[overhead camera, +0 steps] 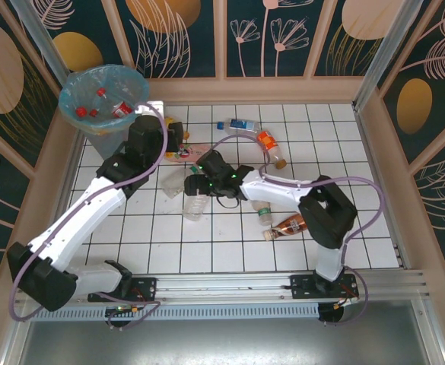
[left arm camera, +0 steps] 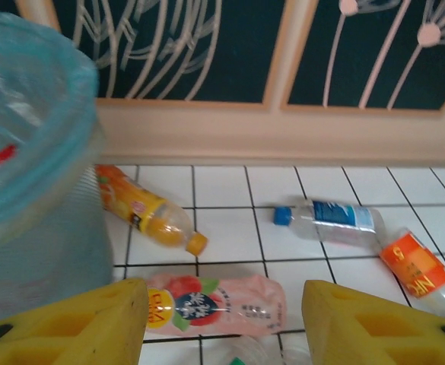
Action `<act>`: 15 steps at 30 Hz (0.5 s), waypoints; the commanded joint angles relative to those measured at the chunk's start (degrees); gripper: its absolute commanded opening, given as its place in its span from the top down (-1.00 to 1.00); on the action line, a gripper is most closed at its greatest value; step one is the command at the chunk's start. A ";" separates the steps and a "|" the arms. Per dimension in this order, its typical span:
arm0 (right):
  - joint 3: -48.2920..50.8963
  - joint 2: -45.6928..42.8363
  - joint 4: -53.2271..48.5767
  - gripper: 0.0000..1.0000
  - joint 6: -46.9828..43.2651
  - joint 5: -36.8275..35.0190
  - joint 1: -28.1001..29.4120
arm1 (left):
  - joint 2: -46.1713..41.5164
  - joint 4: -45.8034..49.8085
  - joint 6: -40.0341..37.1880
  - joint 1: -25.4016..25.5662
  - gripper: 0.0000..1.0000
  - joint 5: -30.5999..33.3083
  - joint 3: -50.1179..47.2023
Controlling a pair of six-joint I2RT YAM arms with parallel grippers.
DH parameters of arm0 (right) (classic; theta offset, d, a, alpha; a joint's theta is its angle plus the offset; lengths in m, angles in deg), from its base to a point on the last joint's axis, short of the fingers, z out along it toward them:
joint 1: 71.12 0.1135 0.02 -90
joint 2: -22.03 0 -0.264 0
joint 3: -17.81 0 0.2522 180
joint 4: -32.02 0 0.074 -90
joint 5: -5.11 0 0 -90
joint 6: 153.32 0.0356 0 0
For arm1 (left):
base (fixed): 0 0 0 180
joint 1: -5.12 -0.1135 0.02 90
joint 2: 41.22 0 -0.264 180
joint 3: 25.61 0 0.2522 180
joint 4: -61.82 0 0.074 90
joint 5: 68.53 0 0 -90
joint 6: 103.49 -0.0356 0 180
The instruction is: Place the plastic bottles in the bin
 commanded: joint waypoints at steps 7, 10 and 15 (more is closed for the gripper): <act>-5.12 6.36 -7.43 -0.84 5.32 -6.86 2.42 | -4.17 -1.84 -2.22 0.04 -0.15 5.50 -4.24; -3.81 6.10 -7.50 -0.84 5.33 -7.18 2.42 | -4.74 -2.17 -2.18 -0.06 -0.15 5.42 -4.89; -2.44 6.30 -7.63 -0.72 4.93 -6.12 2.34 | -4.25 -2.45 -1.73 -0.03 -0.16 4.13 -5.60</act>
